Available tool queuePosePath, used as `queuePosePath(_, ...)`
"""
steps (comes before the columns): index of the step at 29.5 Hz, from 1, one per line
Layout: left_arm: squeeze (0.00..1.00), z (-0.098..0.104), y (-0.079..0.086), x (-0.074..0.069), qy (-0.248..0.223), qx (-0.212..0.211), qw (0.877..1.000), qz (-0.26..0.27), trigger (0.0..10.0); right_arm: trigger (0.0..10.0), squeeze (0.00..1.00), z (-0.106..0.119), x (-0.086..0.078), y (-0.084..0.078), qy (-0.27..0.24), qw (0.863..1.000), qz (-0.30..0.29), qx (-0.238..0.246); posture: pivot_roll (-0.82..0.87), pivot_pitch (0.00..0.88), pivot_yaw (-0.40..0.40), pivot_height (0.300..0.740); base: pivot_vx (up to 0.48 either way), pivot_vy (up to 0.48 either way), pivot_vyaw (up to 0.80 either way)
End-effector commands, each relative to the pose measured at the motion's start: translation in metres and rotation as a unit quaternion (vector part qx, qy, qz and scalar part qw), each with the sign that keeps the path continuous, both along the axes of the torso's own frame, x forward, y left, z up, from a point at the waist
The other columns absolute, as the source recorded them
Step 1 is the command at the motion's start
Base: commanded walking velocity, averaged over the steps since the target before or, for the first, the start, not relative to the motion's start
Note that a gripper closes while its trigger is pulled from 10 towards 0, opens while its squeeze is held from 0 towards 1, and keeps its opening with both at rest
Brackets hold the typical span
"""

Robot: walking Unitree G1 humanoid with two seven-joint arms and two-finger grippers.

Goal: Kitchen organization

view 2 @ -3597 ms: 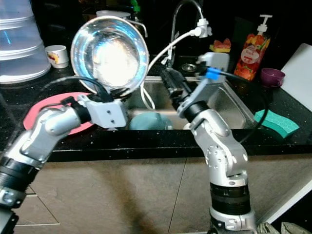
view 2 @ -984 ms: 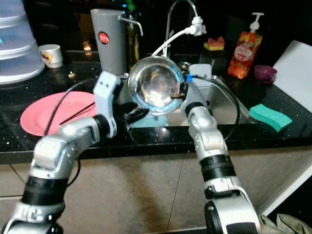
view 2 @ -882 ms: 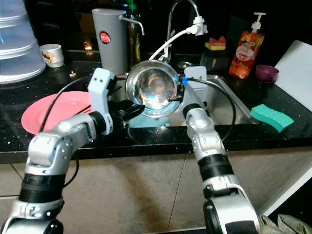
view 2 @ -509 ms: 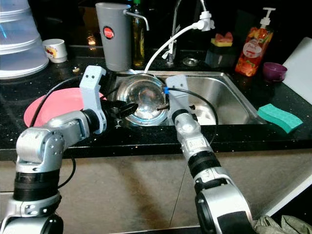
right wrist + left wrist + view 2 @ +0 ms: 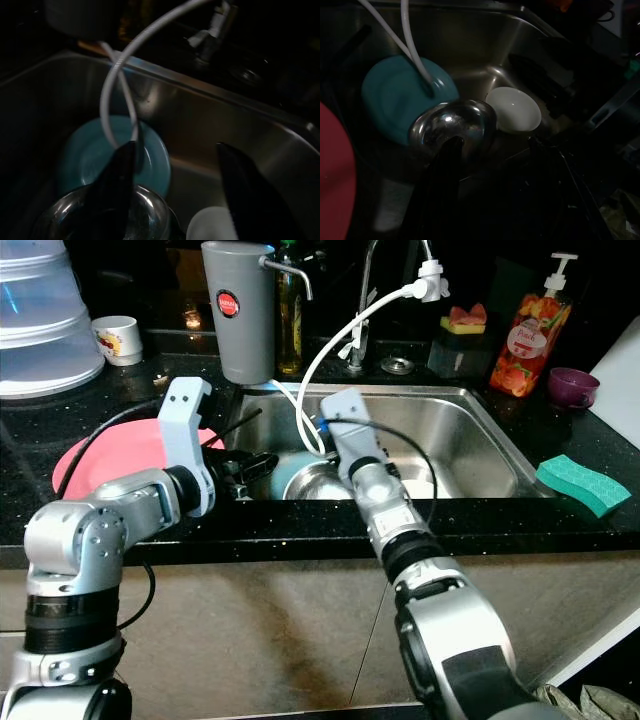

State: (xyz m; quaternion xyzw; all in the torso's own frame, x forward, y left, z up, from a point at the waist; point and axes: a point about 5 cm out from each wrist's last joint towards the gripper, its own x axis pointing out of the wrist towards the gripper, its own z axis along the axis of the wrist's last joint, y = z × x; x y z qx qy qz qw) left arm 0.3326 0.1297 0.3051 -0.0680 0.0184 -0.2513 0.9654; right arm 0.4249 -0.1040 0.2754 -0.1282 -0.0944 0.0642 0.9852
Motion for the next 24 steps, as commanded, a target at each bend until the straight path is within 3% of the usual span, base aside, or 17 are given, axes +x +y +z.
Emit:
queuePosePath(1,0.0,0.008,-0.003,-0.003,-0.011,-0.001,1.0,-0.008,10.0,10.0,1.0,0.008,0.001,-0.003,-0.011,1.0,-0.002,0.023,0.17,0.184,-0.088,0.74,0.0,0.0,0.0)
queuePosePath(5,0.0,0.008,-0.002,-0.003,-0.012,-0.002,1.0,-0.005,10.0,10.0,1.0,0.028,0.0,-0.008,-0.045,0.997,0.005,0.066,0.17,0.184,-0.088,0.74,0.0,0.0,0.0)
queuePosePath(6,0.0,0.009,-0.001,-0.003,-0.014,0.0,1.0,-0.001,10.0,10.0,0.0,0.039,-0.001,-0.01,-0.062,0.994,0.017,0.09,0.16,0.181,-0.088,0.74,0.0,0.0,0.0)
queuePosePath(7,0.0,0.011,0.001,-0.002,-0.017,0.005,1.0,0.007,10.0,10.0,0.0,0.053,-0.004,-0.011,-0.082,0.988,0.046,0.126,0.16,0.181,-0.088,0.74,0.0,0.0,0.0)
queuePosePath(11,0.0,0.013,0.01,-0.002,-0.03,0.034,0.999,0.028,10.0,10.0,0.0,0.064,-0.012,-0.011,-0.095,0.976,0.102,0.165,0.15,0.18,-0.084,0.74,0.0,0.0,0.0)
queuePosePath(15,0.0,0.015,0.03,-0.001,-0.055,0.087,0.992,0.068,10.0,10.0,0.0,0.066,-0.039,-0.009,-0.106,0.953,0.185,0.214,0.14,0.18,-0.079,0.74,0.0,0.0,0.0)
queuePosePath(16,0.0,0.015,0.03,-0.001,-0.055,0.087,0.992,0.068,10.0,10.0,0.0,0.066,-0.039,-0.009,-0.106,0.953,0.185,0.214,0.14,0.18,-0.079,0.74,0.0,0.0,0.0)
queuePosePath(17,0.0,0.014,0.041,0.001,-0.059,0.115,0.987,0.093,10.0,10.0,0.0,0.062,-0.06,-0.011,-0.113,0.94,0.22,0.233,0.14,0.18,-0.079,0.74,0.0,0.0,0.0)
queuePosePath(21,0.0,0.011,0.055,0.004,-0.05,0.135,0.982,0.122,10.0,10.0,0.0,0.054,-0.082,-0.014,-0.112,0.93,0.24,0.256,0.13,0.176,-0.07,0.74,0.0,0.0,0.0)
queuePosePath(24,0.0,0.009,0.06,0.006,-0.043,0.141,0.98,0.131,10.0,10.0,0.0,0.049,-0.086,-0.015,-0.107,0.928,0.235,0.268,0.13,0.174,-0.069,0.74,0.0,0.0,0.0)
